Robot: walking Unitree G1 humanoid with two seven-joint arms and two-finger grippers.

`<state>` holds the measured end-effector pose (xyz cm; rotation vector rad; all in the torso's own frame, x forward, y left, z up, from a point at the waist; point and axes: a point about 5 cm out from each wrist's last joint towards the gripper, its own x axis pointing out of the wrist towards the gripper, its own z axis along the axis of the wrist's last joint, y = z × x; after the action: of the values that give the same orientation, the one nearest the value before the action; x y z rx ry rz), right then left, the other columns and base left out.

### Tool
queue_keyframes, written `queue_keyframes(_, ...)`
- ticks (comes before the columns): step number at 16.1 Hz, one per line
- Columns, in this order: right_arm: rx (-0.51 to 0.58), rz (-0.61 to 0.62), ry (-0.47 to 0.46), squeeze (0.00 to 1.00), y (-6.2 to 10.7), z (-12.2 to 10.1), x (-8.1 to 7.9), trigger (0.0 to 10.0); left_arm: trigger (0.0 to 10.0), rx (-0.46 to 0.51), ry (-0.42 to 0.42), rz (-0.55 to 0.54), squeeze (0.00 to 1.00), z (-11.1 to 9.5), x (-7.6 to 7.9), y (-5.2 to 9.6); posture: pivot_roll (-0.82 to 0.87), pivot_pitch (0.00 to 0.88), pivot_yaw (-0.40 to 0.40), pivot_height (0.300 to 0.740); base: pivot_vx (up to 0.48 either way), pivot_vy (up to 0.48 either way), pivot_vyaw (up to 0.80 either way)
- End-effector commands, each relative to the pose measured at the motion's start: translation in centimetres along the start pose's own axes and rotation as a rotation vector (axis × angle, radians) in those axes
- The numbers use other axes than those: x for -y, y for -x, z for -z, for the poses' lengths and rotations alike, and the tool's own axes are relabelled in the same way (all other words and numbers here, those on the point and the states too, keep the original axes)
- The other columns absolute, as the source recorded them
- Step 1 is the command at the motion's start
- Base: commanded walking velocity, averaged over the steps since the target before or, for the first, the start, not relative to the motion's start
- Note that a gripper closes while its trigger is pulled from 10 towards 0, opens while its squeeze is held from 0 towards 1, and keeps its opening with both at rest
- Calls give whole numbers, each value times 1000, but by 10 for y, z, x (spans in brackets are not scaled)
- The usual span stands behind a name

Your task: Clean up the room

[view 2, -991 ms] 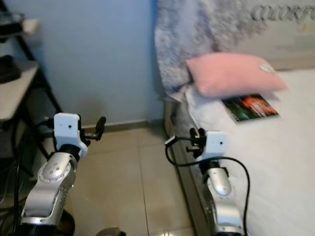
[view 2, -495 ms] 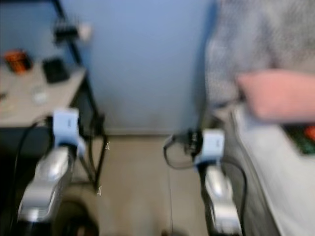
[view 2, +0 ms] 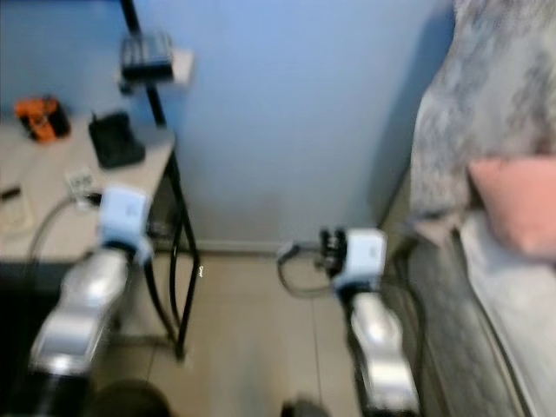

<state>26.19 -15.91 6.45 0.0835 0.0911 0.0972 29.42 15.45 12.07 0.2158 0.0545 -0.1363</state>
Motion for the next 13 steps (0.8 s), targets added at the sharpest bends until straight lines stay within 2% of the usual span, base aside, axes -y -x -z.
queue_keyframes(1,19,-8,-3,0,-1,-4,-3,10000,10000,10,-1,-17,0,0,-8,2,28,0,14,710,315,-360,0)
queue_keyframes(8,21,-18,-1,0,-2,-4,-5,10000,10000,-8,2,-5,0,2,-6,1,32,0,11,710,316,-351,0)
queue_keyframes(10,22,-20,-1,0,-2,-3,-5,10000,10000,17,31,-22,0,0,-9,3,34,0,14,710,0,0,0)
queue_keyframes(11,24,-20,-3,0,-1,-4,-6,10000,10000,39,69,-33,0,-3,-11,4,34,0,14,710,0,424,0)
queue_keyframes(13,38,-19,-13,0,1,-4,-5,10000,10000,24,147,-64,0,-1,-12,6,35,0,13,710,351,326,0)
